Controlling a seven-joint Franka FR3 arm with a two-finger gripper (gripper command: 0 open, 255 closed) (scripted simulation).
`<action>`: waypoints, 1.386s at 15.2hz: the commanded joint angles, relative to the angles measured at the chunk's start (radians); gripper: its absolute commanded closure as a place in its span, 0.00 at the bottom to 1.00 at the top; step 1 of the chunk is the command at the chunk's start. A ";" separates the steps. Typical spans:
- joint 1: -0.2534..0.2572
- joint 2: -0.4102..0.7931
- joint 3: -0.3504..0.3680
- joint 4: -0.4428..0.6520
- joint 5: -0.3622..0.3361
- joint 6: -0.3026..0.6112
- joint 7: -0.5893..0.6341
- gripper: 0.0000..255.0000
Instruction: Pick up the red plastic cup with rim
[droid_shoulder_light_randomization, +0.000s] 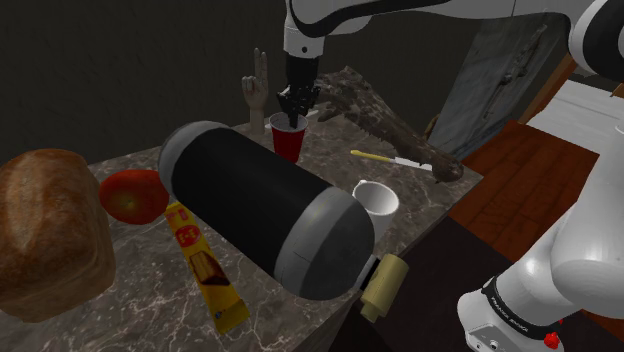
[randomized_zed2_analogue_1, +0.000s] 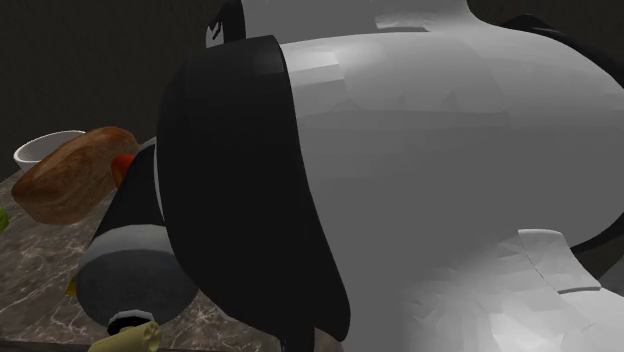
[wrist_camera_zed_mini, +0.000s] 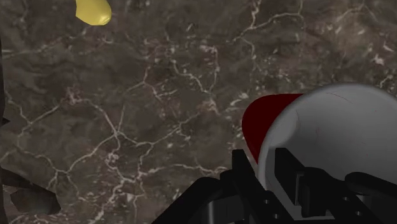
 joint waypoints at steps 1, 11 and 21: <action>0.000 0.000 0.000 -0.001 0.000 0.000 0.000 1.00; 0.001 -0.003 0.001 0.048 0.000 -0.051 0.002 1.00; 0.004 0.001 0.002 0.188 -0.001 -0.187 0.008 1.00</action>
